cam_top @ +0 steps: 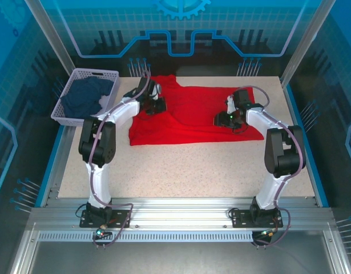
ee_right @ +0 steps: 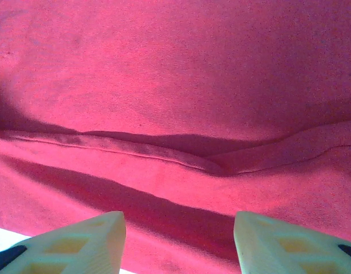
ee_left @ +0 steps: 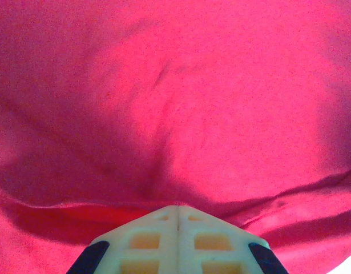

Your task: Fold the inside-out t-shirt

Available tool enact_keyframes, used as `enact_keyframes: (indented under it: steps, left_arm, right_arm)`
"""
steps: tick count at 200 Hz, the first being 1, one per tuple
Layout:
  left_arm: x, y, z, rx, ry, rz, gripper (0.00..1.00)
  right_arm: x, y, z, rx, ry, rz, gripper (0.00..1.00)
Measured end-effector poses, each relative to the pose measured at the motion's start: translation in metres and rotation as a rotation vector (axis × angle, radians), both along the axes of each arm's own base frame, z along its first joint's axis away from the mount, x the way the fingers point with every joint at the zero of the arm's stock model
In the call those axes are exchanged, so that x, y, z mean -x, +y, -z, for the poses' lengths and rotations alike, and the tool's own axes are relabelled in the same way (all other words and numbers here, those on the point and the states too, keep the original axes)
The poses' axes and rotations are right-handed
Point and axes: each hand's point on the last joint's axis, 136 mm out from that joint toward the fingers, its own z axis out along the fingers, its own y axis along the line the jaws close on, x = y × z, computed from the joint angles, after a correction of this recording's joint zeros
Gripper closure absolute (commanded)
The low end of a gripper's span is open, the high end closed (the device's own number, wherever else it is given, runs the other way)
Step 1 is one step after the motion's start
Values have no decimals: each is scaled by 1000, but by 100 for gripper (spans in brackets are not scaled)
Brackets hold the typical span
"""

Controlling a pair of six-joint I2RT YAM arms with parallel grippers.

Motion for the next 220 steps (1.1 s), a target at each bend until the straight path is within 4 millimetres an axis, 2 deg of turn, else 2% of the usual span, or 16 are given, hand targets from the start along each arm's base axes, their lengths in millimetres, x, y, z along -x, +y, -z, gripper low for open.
enact_keyframes:
  steps: [7, 22, 34, 48, 64, 81, 95, 116, 130, 151, 165, 220]
  left_arm:
    - [-11, -3, -5, 7, -21, 0, 78]
    - [-35, -10, -7, 17, -55, -2, 70]
    - [-47, -13, -3, 17, -62, 0, 59]
    - [-55, -15, 3, 17, -57, -3, 50]
    - [-53, -13, 7, 10, -41, 0, 45]
    - [-48, -10, 5, 8, -44, -4, 42]
    - [-30, 0, 8, -1, -23, -15, 42]
    - [1, 26, 15, -4, 12, -54, 42]
    - [10, 47, 22, -6, 33, -88, 43]
    - [9, 73, 33, -9, 56, -138, 44]
    - [6, 82, 38, -6, 64, -154, 44]
    - [-17, 64, 66, 39, 101, -119, 44]
  right_arm:
    - [0, 0, 0, 0, 0, 0, 46]
    - [1, 0, -1, -1, -2, 0, 46]
    - [2, 0, -2, -1, -2, 0, 46]
    - [5, 0, -2, 0, -1, 0, 46]
    - [8, -2, -4, 4, -3, 2, 46]
    - [10, -4, -3, 17, -1, 8, 45]
    - [10, -6, -2, 25, 1, 12, 45]
    - [10, -9, -1, 36, 1, 21, 45]
    - [9, -13, -1, 40, 2, 32, 45]
    - [5, -15, 0, 35, 4, 41, 45]
    - [5, -15, 2, 33, 9, 44, 45]
    - [6, -15, 5, 32, 16, 43, 45]
